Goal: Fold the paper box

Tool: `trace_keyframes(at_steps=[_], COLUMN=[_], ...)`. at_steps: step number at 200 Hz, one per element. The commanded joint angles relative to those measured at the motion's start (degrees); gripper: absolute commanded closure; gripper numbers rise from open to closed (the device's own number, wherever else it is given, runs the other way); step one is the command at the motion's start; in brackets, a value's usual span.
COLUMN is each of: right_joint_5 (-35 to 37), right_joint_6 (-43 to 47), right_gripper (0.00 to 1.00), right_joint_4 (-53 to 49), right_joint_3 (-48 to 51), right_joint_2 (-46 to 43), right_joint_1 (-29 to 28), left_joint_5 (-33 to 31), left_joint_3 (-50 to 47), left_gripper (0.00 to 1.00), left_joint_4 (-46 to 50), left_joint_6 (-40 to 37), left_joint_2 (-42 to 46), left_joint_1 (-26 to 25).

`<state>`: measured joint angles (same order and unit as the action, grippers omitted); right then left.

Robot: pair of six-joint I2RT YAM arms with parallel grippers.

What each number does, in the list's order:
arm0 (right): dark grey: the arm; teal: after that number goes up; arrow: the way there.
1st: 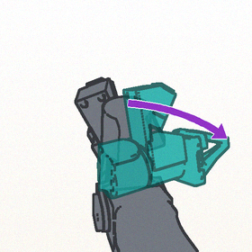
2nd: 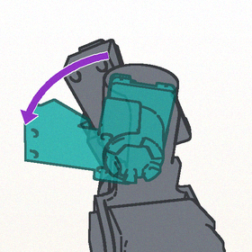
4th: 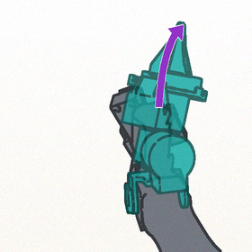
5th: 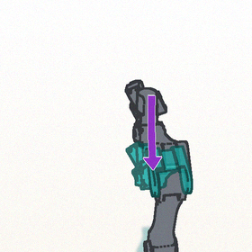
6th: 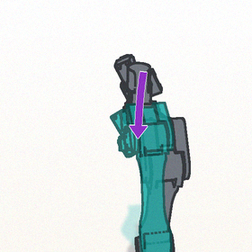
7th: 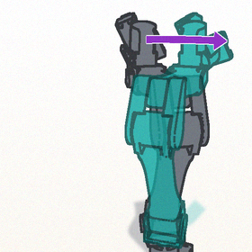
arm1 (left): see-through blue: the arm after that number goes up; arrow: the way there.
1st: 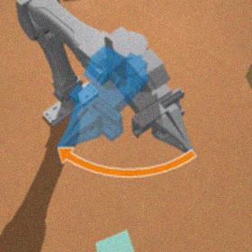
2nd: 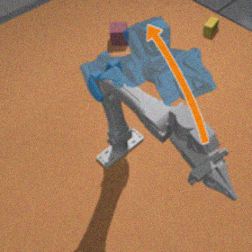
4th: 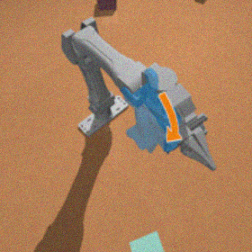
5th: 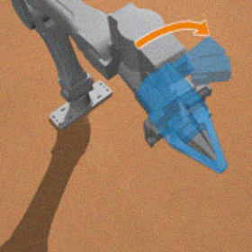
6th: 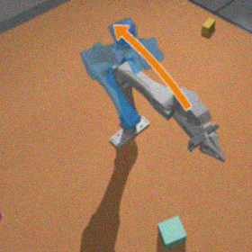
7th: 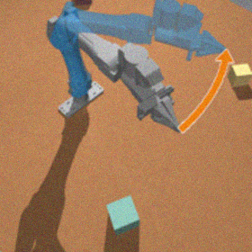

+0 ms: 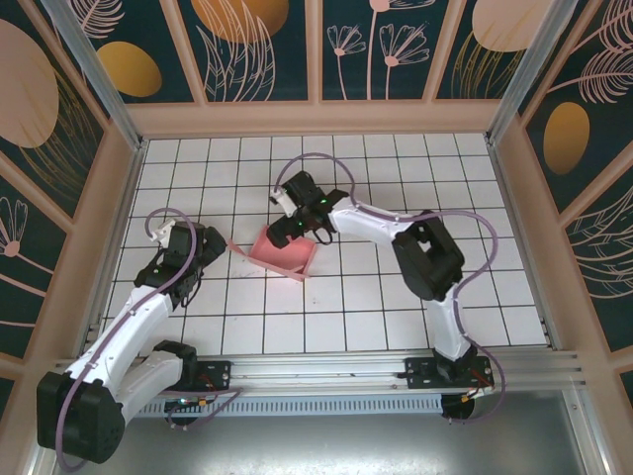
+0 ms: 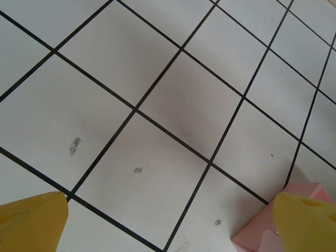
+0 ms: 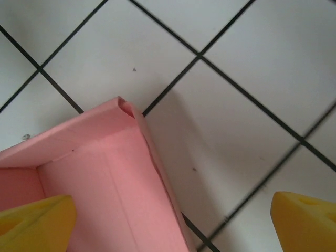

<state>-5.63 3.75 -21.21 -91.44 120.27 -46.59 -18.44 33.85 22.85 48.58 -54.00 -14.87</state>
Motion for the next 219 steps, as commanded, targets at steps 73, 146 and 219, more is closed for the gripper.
trace_keyframes(at_steps=[73, 146, 219], right_joint_5=[10.65, 8.27, 2.25], right_joint_6=[-12.13, -16.73, -20.47], right_gripper=[0.07, 0.11, 0.20], right_joint_4=[-1.28, 3.31, 12.57], right_joint_3=[2.62, 19.98, 37.59], right_joint_2=[-1.78, -15.64, -27.38], right_joint_1=[9.10, 18.72, 25.50], left_joint_5=[2.53, 7.83, 7.30], left_joint_3=[-0.40, 1.86, 0.83], left_gripper=[0.01, 0.01, 0.01], left_joint_4=[-5.39, -10.34, -12.08], left_joint_6=[-3.51, -4.75, -3.23], left_joint_2=[-3.15, -10.39, -10.63], left_joint_1=[0.50, 0.53, 0.50])
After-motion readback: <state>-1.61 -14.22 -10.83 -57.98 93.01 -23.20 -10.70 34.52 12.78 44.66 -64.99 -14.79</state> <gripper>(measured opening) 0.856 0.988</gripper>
